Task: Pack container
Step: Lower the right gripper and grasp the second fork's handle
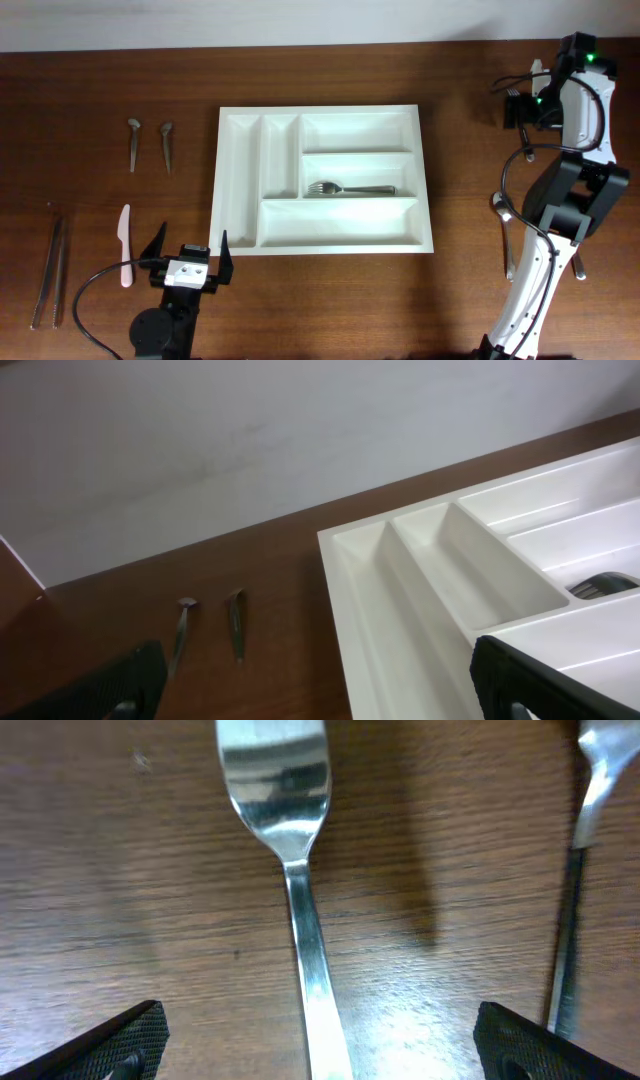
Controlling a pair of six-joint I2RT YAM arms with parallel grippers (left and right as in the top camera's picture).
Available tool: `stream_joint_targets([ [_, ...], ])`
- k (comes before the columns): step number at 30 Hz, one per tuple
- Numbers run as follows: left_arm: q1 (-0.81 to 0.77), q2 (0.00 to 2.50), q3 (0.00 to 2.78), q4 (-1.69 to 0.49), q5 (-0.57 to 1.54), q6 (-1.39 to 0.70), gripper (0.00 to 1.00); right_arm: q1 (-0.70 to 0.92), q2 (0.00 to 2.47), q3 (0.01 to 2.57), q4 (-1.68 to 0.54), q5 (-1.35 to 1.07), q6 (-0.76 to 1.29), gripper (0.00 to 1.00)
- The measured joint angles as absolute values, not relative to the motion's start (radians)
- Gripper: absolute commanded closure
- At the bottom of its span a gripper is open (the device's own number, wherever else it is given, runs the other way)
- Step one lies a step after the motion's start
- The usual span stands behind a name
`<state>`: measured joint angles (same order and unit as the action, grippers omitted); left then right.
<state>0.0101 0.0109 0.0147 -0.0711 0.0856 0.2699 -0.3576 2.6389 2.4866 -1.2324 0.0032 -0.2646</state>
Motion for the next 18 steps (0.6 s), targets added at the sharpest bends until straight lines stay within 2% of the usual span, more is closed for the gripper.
stream_joint_targets([
  [18, 0.01, 0.011, 0.015, -0.071, 0.086, 0.27, 0.01, -0.358, 2.668, 2.487, -1.22, 0.027, -0.268, 0.01],
])
